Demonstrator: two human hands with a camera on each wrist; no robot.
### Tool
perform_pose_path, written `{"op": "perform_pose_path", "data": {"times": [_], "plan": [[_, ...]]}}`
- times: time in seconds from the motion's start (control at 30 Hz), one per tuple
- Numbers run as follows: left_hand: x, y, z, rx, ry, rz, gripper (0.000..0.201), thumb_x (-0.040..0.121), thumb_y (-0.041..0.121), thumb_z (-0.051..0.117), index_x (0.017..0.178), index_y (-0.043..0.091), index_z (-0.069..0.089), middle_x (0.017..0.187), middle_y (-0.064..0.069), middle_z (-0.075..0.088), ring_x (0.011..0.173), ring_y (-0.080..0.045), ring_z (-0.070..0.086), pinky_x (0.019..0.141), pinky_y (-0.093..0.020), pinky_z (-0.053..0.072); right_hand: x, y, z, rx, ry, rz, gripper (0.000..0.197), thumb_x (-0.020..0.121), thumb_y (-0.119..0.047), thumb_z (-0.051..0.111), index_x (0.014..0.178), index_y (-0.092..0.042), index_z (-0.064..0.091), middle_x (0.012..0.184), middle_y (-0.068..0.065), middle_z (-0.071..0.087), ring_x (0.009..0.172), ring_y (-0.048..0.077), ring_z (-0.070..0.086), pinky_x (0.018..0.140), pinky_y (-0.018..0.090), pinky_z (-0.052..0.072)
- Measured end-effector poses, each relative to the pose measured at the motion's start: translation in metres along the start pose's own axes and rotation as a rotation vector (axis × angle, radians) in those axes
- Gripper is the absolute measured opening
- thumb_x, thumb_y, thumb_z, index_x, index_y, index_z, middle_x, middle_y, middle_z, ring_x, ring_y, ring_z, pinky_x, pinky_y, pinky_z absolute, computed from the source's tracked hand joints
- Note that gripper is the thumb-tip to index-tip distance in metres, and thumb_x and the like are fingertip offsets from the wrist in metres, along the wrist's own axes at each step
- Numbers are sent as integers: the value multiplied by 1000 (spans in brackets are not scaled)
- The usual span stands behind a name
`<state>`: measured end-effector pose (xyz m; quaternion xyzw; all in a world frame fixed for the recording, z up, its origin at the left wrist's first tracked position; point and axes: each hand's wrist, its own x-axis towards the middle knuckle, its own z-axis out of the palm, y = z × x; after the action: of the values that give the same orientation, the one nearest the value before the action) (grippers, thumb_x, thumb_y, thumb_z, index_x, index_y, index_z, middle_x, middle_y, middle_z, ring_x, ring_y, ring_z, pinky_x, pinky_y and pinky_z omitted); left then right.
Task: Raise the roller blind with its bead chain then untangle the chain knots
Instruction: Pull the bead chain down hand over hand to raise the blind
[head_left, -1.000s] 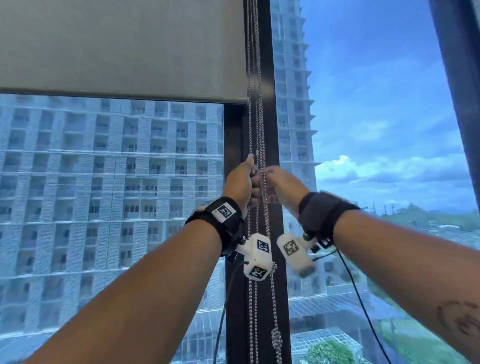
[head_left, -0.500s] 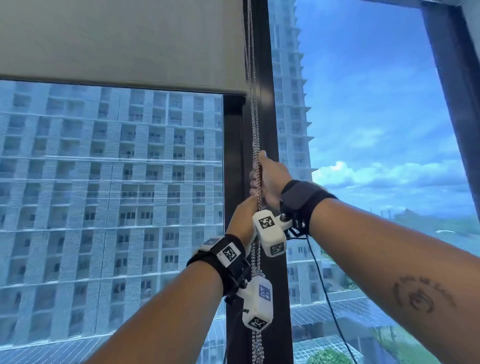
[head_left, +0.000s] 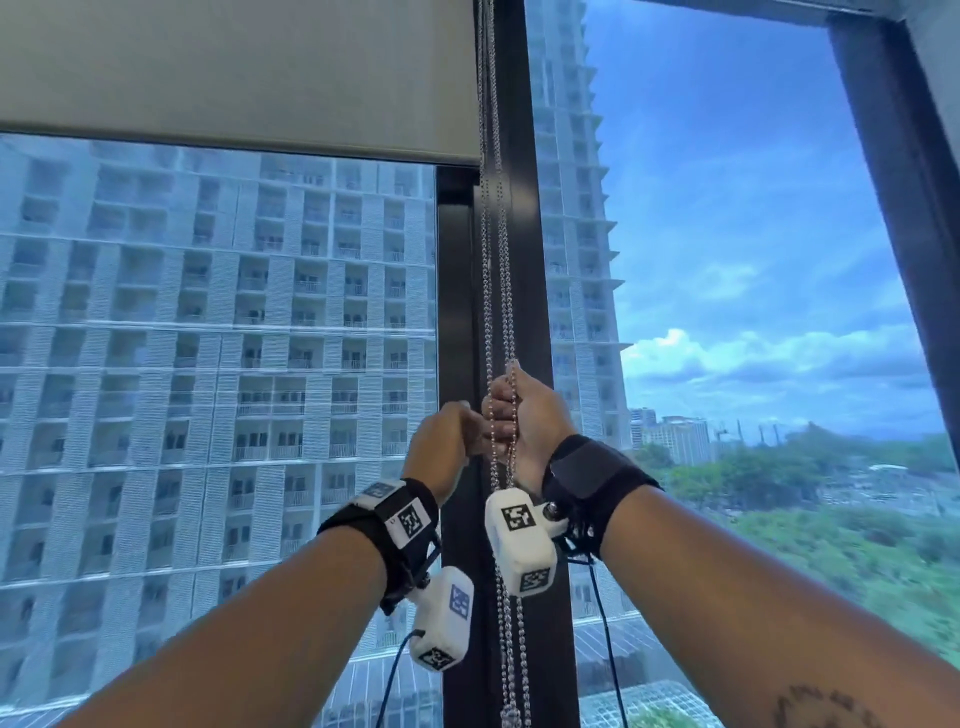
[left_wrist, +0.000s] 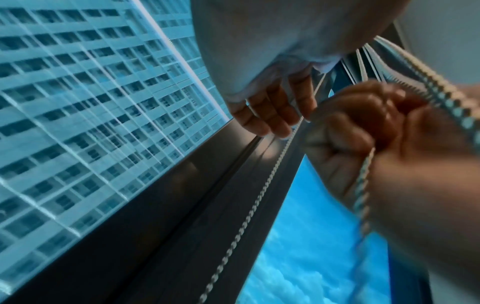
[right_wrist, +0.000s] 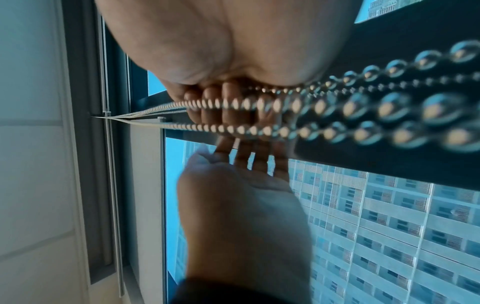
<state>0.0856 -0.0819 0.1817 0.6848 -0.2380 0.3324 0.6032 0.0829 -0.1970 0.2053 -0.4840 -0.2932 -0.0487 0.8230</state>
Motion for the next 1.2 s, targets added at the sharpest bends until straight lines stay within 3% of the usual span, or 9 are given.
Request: {"op": "perform_pose_path", "data": {"times": [0.2, 0.37, 0.5, 0.6, 0.63, 0.73, 0.83, 1.03, 1.2], "plan": [[34, 46, 9, -151, -95, 12, 41, 106, 32, 36, 104, 2, 64, 82, -14, 64, 67, -20, 61, 61, -28, 54, -7, 20, -16, 6, -25, -4, 48, 100, -49, 47, 60, -24, 42, 56, -6, 27, 49, 9, 17, 51, 28, 13], [51, 74, 23, -159, -121, -13, 35, 106, 31, 38, 96, 8, 64, 72, -7, 62, 61, -19, 62, 61, -30, 53, -28, 29, -24, -166, 29, 12, 40, 104, -36, 40, 66, -23, 44, 62, -3, 35, 51, 12, 26, 47, 24, 19], [49, 73, 35, -198, -43, -41, 31, 104, 33, 36, 90, 14, 56, 64, 0, 40, 44, -11, 38, 41, -20, 34, -33, 39, -30, -198, 32, 50, 41, 102, -43, 49, 68, -21, 51, 61, 0, 48, 51, 15, 45, 55, 28, 36], [44, 60, 41, -159, 5, -52, 45, 96, 39, 39, 116, 4, 59, 68, -9, 55, 55, -22, 54, 56, -34, 46, -30, 38, -37, -203, -61, 147, 32, 98, -36, 59, 76, -12, 61, 67, 3, 55, 61, 18, 47, 64, 32, 39], [44, 57, 42, -173, 11, -49, 47, 93, 39, 41, 115, 3, 60, 73, -14, 60, 64, -32, 61, 65, -43, 49, -26, 34, -40, -244, -89, 174, 28, 99, -31, 57, 82, -9, 63, 72, 5, 59, 66, 20, 50, 72, 35, 42], [36, 56, 44, -235, -6, -62, 40, 91, 36, 45, 92, 2, 65, 63, -23, 46, 58, -16, 38, 54, -48, 40, -10, 9, -46, -334, -102, 170, 26, 101, -17, 44, 85, -8, 62, 80, 10, 63, 71, 23, 56, 79, 38, 45], [35, 48, 47, -265, 8, -93, 34, 89, 38, 48, 59, 23, 54, 54, 3, 46, 54, -17, 41, 59, -33, 36, 6, -27, -40, -451, -58, 61, 23, 99, -4, 39, 85, -10, 56, 74, 5, 59, 65, 20, 56, 71, 35, 53], [20, 36, 38, -234, -10, 8, 37, 100, 35, 40, 68, 22, 55, 53, 7, 44, 40, -10, 36, 40, -22, 26, 29, -74, -7, -350, -79, -121, 15, 98, -7, 47, 93, -5, 61, 76, 8, 61, 60, 16, 59, 54, 26, 54], [7, 22, 44, -286, -46, -42, 27, 96, 36, 45, 79, 19, 55, 72, -10, 51, 61, -22, 47, 52, -30, 33, 43, -69, 11, -239, -25, -90, 30, 103, -20, 39, 79, -13, 55, 63, 3, 51, 54, 16, 45, 48, 28, 35]]}}
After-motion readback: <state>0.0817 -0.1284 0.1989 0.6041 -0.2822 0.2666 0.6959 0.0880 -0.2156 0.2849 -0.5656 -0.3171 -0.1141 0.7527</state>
